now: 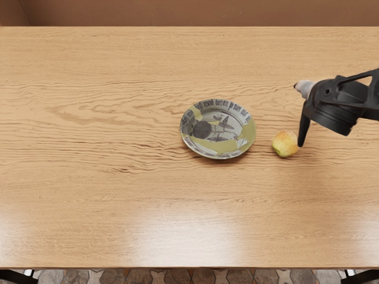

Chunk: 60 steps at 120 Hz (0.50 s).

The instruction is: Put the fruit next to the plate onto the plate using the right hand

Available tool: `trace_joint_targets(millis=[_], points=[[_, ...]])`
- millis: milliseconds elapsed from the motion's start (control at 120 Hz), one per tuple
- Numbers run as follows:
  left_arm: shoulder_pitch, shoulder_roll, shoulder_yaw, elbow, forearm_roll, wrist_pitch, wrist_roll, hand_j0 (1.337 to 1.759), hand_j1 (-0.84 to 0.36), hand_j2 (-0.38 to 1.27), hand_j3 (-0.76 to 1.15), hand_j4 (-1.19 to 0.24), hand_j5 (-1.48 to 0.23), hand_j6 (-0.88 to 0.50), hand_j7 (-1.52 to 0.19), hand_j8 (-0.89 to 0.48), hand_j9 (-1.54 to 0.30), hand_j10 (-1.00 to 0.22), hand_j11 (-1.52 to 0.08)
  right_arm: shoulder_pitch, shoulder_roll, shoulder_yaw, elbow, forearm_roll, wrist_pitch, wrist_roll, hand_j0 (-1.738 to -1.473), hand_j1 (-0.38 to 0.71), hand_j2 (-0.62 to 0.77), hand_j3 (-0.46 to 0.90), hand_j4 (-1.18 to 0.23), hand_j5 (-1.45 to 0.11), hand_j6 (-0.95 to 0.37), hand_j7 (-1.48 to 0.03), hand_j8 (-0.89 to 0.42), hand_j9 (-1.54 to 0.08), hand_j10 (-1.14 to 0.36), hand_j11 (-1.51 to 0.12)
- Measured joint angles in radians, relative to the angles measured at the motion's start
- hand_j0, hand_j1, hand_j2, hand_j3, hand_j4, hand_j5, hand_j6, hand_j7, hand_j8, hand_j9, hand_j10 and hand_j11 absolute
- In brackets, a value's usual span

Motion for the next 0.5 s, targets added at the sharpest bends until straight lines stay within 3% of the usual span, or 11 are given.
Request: trace_joint_targets(millis=[242,500], points=[[0.0,0.0,0.0,0.0,0.0,0.0,0.0,1.658,0.35,0.0,0.0,0.0,0.0,0.0,0.0,0.0,0.0,0.0,0.0,-0.025,0.047,-0.053,0.065,-0.003,-0.127,0.0,-1.658,-0.35,0.0,0.0,0.0,0.0,0.0,0.0,0.0,0.0,0.0,0.0],[0.0,0.0,0.0,0.0,0.0,0.0,0.0,1.658,0.35,0.0,0.0,0.0,0.0,0.0,0.0,0.0,0.0,0.0,0.0,-0.116,0.086,-0.058,0.08,-0.059,-0.214,0.0,-1.658,-0.35,0.0,0.0,0.0,0.0,0.0,0.0,0.0,0.0,0.0,0.0]])
